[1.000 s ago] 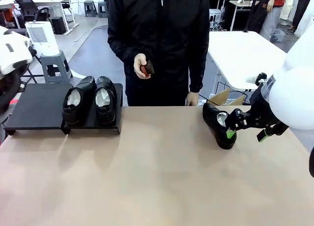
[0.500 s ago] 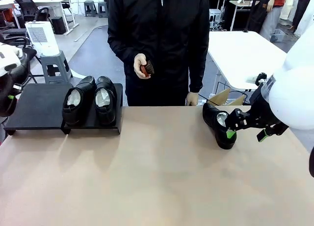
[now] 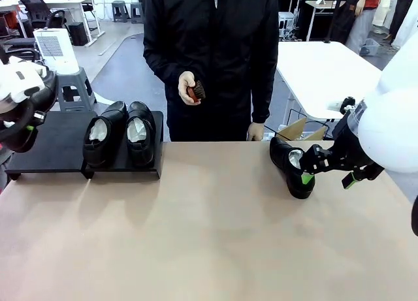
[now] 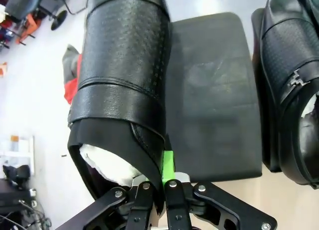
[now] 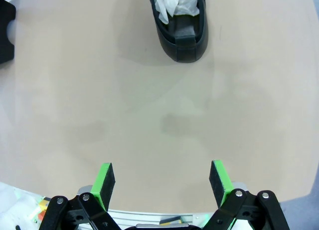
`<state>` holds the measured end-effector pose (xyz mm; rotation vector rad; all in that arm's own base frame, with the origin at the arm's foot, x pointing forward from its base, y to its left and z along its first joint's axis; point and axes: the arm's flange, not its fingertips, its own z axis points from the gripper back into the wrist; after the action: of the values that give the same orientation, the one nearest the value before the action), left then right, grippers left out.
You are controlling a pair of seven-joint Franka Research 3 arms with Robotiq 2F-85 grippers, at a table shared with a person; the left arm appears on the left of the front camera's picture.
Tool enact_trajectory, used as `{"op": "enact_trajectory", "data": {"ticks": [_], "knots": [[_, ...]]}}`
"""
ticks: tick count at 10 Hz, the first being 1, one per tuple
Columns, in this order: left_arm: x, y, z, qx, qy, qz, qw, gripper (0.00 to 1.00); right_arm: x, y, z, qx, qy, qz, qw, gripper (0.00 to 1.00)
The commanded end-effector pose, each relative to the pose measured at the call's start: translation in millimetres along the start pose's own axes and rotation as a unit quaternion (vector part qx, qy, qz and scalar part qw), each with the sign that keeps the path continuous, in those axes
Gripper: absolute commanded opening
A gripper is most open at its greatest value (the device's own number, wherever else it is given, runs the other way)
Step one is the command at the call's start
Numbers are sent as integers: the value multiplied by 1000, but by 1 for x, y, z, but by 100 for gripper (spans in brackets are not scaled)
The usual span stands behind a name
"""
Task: Organize the shoes by placing them on the stand.
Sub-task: Place the Shoe from the middle of the table onto the Shoes Stand.
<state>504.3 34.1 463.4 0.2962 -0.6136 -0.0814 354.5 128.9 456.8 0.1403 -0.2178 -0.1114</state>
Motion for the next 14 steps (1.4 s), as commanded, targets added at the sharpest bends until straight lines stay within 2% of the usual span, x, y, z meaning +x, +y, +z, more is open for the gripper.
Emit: {"op": "enact_trajectory", "data": {"ticks": [1,2,3,7,14], "knots": [[-1,4,-1,-5,-15,-17,1000,0,2,2,0,5,-6,-3,1000,100],[0,0,0,0,0,0,1000,0,2,2,0,5,-6,-3,1000,100],[1,-3,-13,-18,37,10,999,0,2,2,0,5,-6,-3,1000,100],[9,2,-45,23,46,11,999,0,2,2,0,5,-6,-3,1000,100],[-1,1,-80,2,39,24,999,0,2,2,0,5,-6,-3,1000,100]]}}
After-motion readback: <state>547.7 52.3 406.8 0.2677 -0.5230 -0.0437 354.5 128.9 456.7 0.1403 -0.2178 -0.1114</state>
